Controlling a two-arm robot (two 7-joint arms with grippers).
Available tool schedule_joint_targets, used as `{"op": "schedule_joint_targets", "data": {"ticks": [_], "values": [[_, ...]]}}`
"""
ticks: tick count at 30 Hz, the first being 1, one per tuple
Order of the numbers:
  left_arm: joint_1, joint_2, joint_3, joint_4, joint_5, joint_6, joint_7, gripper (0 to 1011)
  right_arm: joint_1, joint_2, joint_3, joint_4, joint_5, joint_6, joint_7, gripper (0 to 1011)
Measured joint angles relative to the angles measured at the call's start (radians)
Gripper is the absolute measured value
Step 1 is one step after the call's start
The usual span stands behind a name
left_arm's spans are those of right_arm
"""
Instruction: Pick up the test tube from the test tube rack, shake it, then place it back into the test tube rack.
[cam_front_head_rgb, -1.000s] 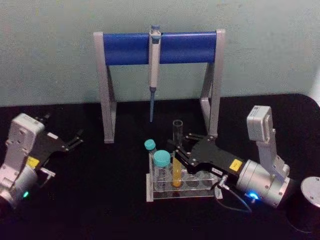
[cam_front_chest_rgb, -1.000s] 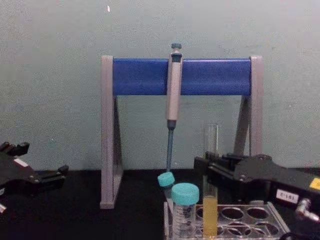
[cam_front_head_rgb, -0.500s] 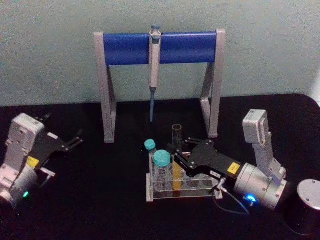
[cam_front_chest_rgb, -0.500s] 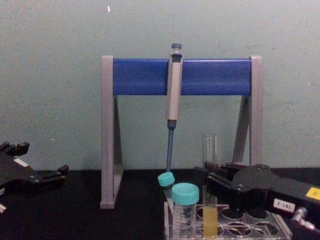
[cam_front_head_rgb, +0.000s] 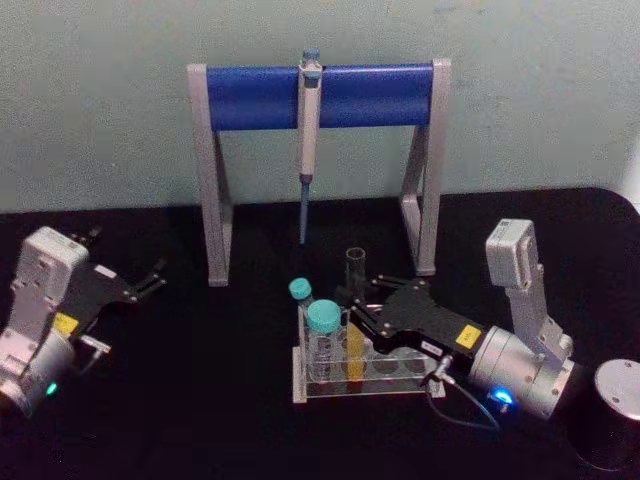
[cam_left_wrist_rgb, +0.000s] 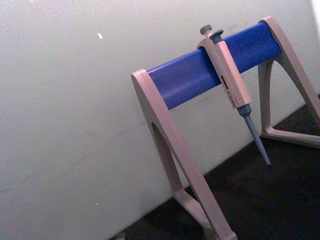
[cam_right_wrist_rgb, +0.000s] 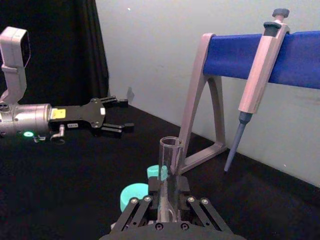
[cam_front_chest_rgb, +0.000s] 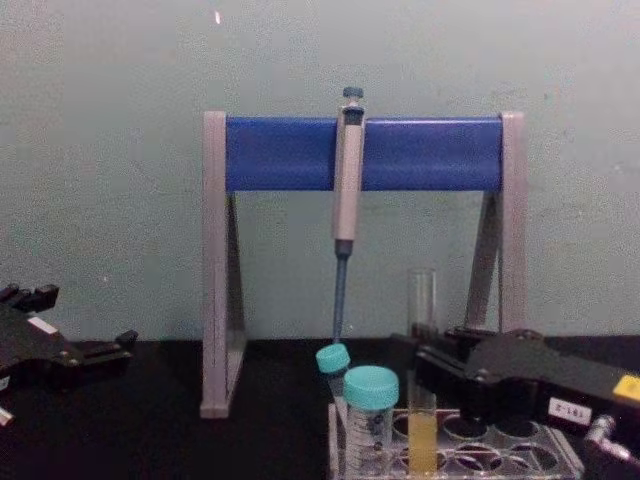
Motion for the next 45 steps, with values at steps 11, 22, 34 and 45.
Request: {"op": "schedule_joint_targets", "data": {"ticks": [11,22,34,45], "values": [[0.000,0.000,0.000,0.000,0.000,0.000,0.000,1001,0.000,0.001,0.000,0.000,-0.001,0.002,0.001,408],[0.000,0.000,0.000,0.000,0.000,0.000,0.000,1001,0.000,0.000,0.000,0.000,0.000,0.002,0.002,751],[0.000,0.000,0.000,0.000,0.000,0.000,0.000,1001,0.000,0.000,0.000,0.000,0.002,0.001,0.003,1000],[0.000,0.000,0.000,0.000,0.000,0.000,0.000,1001,-0.005,0.011,0.013,-0.040,0.015,-0.013,0.017,1000]]}}
